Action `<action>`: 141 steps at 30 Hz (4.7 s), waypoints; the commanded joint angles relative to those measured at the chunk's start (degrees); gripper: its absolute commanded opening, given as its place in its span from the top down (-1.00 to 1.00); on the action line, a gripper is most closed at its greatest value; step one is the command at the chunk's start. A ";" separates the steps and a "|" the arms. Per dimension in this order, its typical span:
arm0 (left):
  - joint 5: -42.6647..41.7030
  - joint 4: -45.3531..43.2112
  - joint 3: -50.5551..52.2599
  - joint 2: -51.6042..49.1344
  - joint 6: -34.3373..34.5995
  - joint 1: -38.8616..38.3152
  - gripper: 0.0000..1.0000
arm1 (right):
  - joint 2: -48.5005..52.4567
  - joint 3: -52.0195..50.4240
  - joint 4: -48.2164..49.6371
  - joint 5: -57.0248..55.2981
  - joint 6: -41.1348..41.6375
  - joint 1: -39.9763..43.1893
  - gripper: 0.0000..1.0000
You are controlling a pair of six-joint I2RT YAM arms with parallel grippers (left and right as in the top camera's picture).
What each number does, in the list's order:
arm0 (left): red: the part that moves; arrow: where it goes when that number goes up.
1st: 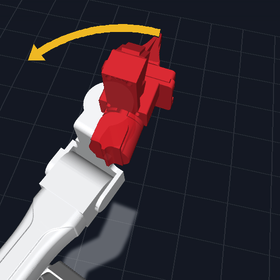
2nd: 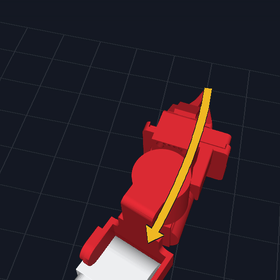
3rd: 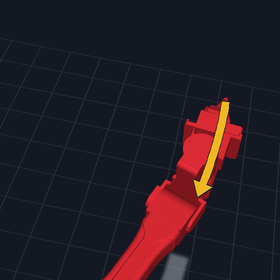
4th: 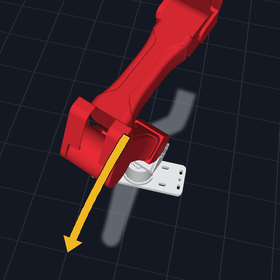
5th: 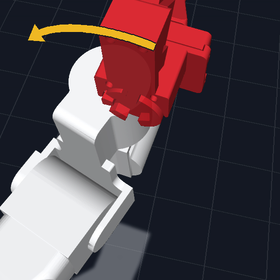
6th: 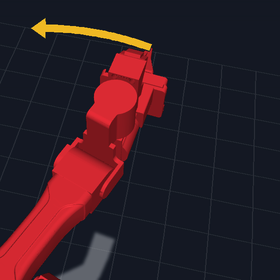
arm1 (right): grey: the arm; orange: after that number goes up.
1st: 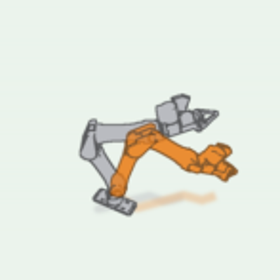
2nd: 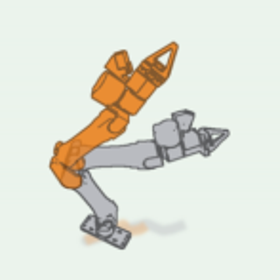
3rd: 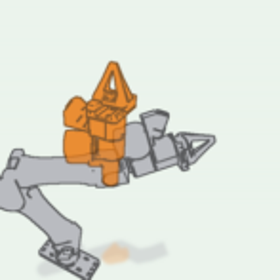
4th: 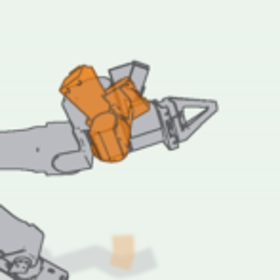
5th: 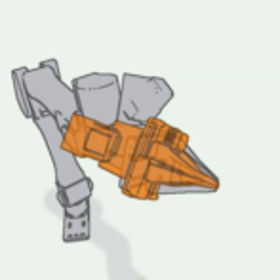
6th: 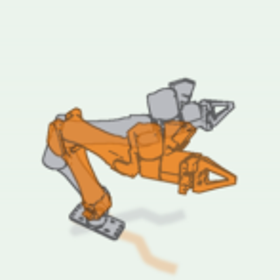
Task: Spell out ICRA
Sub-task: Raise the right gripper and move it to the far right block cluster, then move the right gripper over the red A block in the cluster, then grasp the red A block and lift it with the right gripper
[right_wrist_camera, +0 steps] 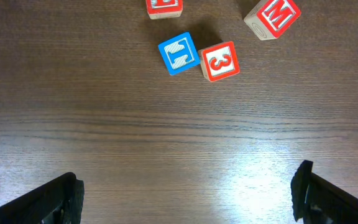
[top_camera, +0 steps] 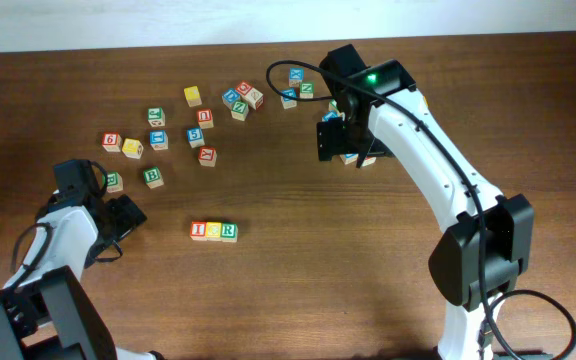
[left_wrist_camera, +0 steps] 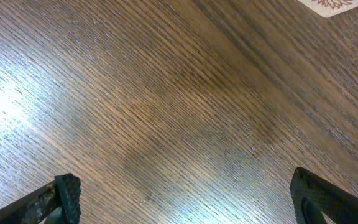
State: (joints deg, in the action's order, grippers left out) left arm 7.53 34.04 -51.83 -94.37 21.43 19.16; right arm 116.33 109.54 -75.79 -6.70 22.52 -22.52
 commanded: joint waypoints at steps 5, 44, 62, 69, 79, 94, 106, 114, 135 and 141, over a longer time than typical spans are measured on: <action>0.42 0.04 0.37 0.59 0.17 0.24 -0.99 | 0.28 -0.42 0.13 -1.51 0.22 0.07 -0.97; 0.42 0.04 0.37 0.59 0.17 0.24 -0.99 | 0.26 22.62 6.05 -4.55 -1.55 6.69 0.92; 0.42 0.04 0.37 0.59 0.17 0.24 -0.99 | 21.09 22.16 15.96 -4.46 -3.26 14.99 0.92; 0.42 0.04 0.37 0.59 0.17 0.24 -0.99 | 27.45 22.14 17.09 2.54 -3.28 14.99 0.76; 0.42 0.04 0.37 0.59 0.17 0.24 -0.99 | 28.39 22.14 16.00 3.93 -3.28 14.88 0.37; 0.44 0.04 0.37 0.59 0.17 0.24 -0.99 | 28.89 21.51 16.70 4.13 -3.26 13.90 0.17; 0.42 0.04 0.37 0.59 0.17 0.24 -0.99 | 31.32 21.51 17.18 1.44 -3.26 13.60 0.17; 0.42 0.04 0.37 0.59 0.17 0.24 -0.99 | 31.26 22.47 17.16 -1.51 -3.28 13.57 0.29; 0.42 0.04 0.37 0.59 0.17 0.24 -0.99 | 12.24 25.49 7.48 4.07 -6.23 13.53 0.89; 0.42 0.04 0.37 0.59 0.17 0.24 -0.99 | 4.98 25.49 -4.28 15.76 -6.23 13.44 0.81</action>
State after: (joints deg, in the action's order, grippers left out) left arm 7.55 34.04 -51.83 -94.37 21.45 19.16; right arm 122.93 134.69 -76.34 1.04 16.27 -8.67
